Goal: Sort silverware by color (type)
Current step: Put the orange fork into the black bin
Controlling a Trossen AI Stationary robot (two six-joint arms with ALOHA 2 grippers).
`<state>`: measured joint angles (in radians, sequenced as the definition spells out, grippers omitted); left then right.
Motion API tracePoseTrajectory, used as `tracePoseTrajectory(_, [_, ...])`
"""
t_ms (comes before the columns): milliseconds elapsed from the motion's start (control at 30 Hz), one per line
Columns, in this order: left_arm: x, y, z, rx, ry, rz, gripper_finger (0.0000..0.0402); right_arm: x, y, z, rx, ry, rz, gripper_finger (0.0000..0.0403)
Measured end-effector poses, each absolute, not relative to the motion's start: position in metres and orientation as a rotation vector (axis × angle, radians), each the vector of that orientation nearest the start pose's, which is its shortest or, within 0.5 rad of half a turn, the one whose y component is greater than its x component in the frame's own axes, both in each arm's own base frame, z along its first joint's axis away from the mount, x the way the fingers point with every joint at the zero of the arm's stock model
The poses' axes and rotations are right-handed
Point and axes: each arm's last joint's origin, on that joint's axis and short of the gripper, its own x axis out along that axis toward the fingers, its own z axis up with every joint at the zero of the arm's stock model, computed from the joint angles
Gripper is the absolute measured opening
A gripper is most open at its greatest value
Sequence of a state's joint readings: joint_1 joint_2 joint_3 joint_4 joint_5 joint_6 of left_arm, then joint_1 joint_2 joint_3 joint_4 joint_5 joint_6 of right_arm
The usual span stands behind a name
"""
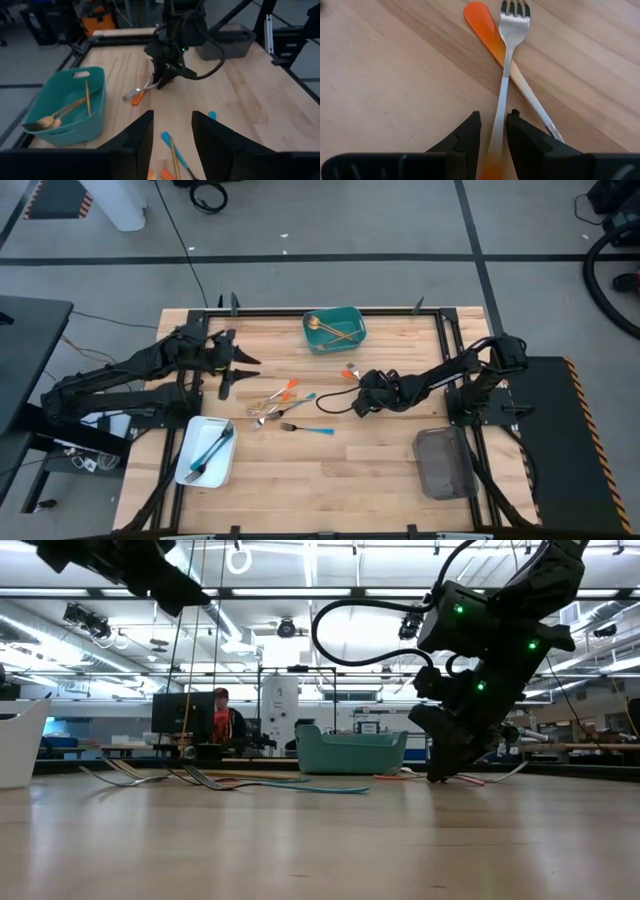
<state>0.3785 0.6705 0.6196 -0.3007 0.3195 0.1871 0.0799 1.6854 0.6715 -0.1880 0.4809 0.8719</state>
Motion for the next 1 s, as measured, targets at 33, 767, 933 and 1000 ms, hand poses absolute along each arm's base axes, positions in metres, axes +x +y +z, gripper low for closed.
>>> tracePoseTrajectory(33, [0.141,0.046,0.281,0.071,0.320,0.030,0.0142,0.264,0.008,0.103,0.432,0.911,-0.807,0.0105])
tracePoseTrajectory(767, [0.132,0.040,0.237,0.055,-0.006,0.048,0.0142,0.265,0.007,0.105,0.489,0.921,-0.779,0.0022])
tracePoseTrajectory(933, [0.132,0.040,0.237,0.019,-0.007,0.049,0.0142,0.265,0.007,0.105,0.493,0.921,-0.775,0.0022])
tracePoseTrajectory(1000, [0.132,0.040,0.237,0.018,-0.008,0.049,0.0142,0.265,0.007,0.108,0.497,0.925,-0.765,0.0022])
